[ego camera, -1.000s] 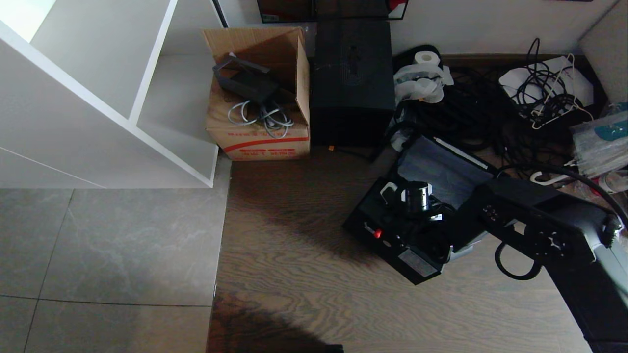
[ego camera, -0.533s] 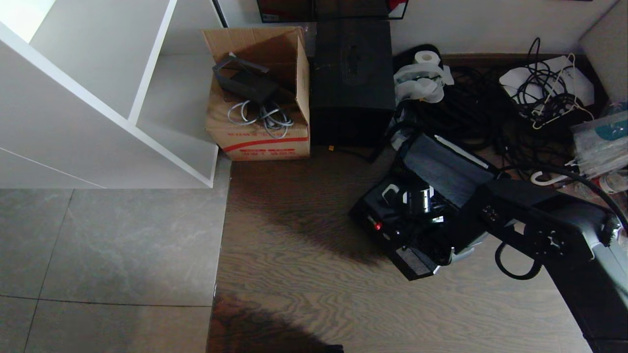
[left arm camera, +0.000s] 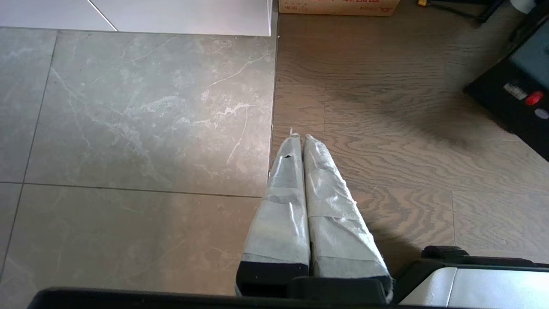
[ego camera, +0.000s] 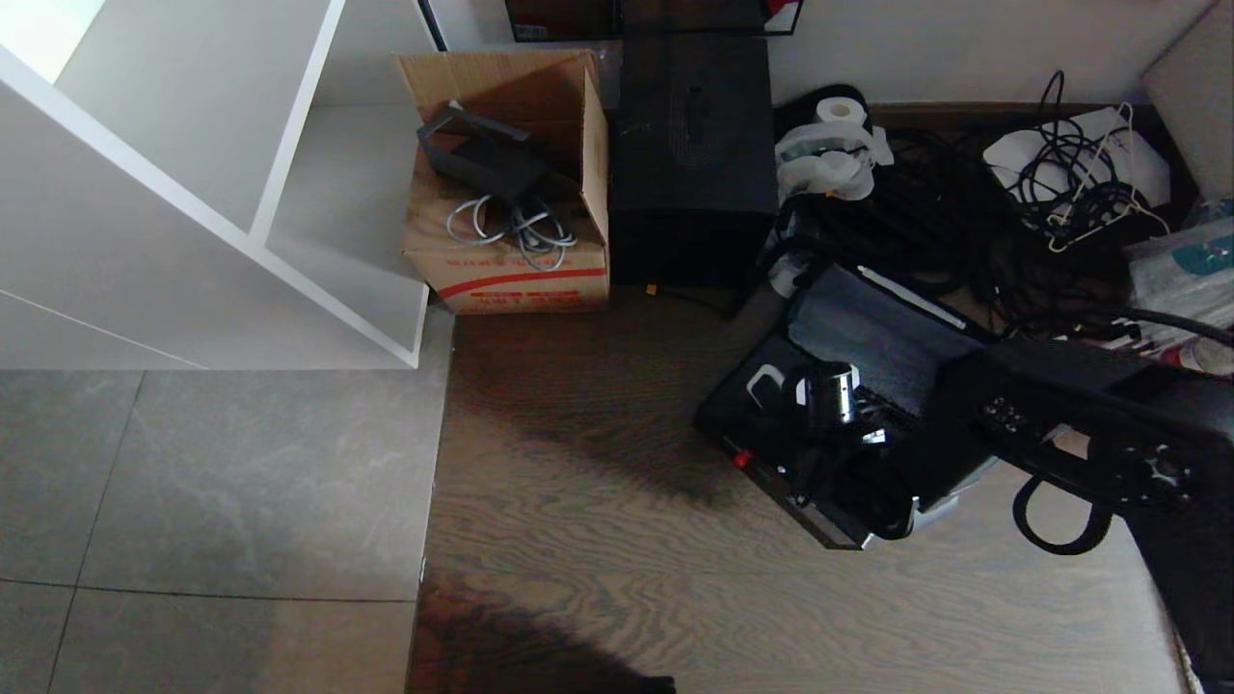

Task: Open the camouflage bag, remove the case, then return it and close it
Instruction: Place the black box back

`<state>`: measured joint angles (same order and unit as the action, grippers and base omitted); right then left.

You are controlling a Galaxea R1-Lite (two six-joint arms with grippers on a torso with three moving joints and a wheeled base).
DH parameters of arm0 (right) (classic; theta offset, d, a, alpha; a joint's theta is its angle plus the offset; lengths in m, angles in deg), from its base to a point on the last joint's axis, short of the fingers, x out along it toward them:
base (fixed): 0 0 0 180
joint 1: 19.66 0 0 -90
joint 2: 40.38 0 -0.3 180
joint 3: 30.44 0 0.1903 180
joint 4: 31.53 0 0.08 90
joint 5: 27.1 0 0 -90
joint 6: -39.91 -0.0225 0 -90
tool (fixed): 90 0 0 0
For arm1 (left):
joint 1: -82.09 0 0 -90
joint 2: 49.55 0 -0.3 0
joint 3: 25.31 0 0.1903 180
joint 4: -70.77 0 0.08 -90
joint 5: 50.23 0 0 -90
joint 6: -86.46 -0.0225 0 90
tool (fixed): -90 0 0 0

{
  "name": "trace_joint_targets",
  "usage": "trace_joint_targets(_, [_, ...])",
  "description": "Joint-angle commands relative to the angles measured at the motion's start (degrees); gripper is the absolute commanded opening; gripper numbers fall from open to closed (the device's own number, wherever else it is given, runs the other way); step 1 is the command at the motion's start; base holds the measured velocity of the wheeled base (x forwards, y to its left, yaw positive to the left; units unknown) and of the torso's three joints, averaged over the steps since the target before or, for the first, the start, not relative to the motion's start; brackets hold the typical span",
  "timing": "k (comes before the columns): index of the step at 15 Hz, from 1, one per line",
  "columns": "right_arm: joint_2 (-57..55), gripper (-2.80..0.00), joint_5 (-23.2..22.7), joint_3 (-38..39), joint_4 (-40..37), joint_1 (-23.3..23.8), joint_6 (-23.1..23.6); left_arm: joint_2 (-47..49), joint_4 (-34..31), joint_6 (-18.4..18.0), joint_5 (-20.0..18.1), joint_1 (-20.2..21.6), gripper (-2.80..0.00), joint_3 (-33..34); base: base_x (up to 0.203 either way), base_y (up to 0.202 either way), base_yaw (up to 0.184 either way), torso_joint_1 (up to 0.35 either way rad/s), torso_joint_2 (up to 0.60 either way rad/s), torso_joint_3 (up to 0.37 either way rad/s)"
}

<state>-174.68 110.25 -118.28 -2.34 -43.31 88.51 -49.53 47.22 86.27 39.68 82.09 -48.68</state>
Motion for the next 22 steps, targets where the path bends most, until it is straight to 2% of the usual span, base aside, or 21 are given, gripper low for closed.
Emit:
trace_joint_targets(1, [6.09,-2.8,0.24,3.23,0.32,-0.53,0.28,-0.02,0.01,0.01,0.01,0.0,-2.8,0.0,0.0,0.0,0.0,0.0,0.0,0.0])
trace_joint_targets(3, [9.76,-2.8,-0.12,4.88,0.29,-0.59,0.36,-0.02,0.01,0.01,0.01,0.0,-2.8,0.0,0.0,0.0,0.0,0.0,0.0,0.0])
trace_joint_targets(8, [16.54,-2.8,-6.16,7.66,-0.43,1.41,0.9,-0.02,0.01,0.01,0.01,0.0,-2.8,0.0,0.0,0.0,0.0,0.0,0.0,0.0])
trace_joint_targets(9, [17.23,-2.8,-8.89,7.14,-0.55,2.36,1.1,-0.02,0.01,0.01,0.08,0.0,-2.8,0.0,0.0,0.0,0.0,0.0,0.0,0.0])
trace_joint_targets(11, [18.1,-2.8,-11.48,4.88,-0.71,4.42,2.18,-0.02,0.01,0.01,0.01,0.0,-2.8,0.0,0.0,0.0,0.0,0.0,0.0,0.0])
trace_joint_targets(15, [19.08,-2.8,-14.28,-0.54,-5.17,7.93,2.98,-0.02,0.01,0.01,0.01,0.0,-2.8,0.0,0.0,0.0,0.0,0.0,0.0,0.0])
trace_joint_targets(19, [18.82,-2.8,-14.97,-5.86,-8.72,10.91,3.09,-0.02,0.01,0.01,0.01,0.0,-2.8,0.0,0.0,0.0,0.0,0.0,0.0,0.0])
trace_joint_targets(22, [19.68,-2.8,-16.55,-6.44,-9.06,11.08,3.42,-0.02,0.01,0.01,0.01,0.0,-2.8,0.0,0.0,0.0,0.0,0.0,0.0,0.0])
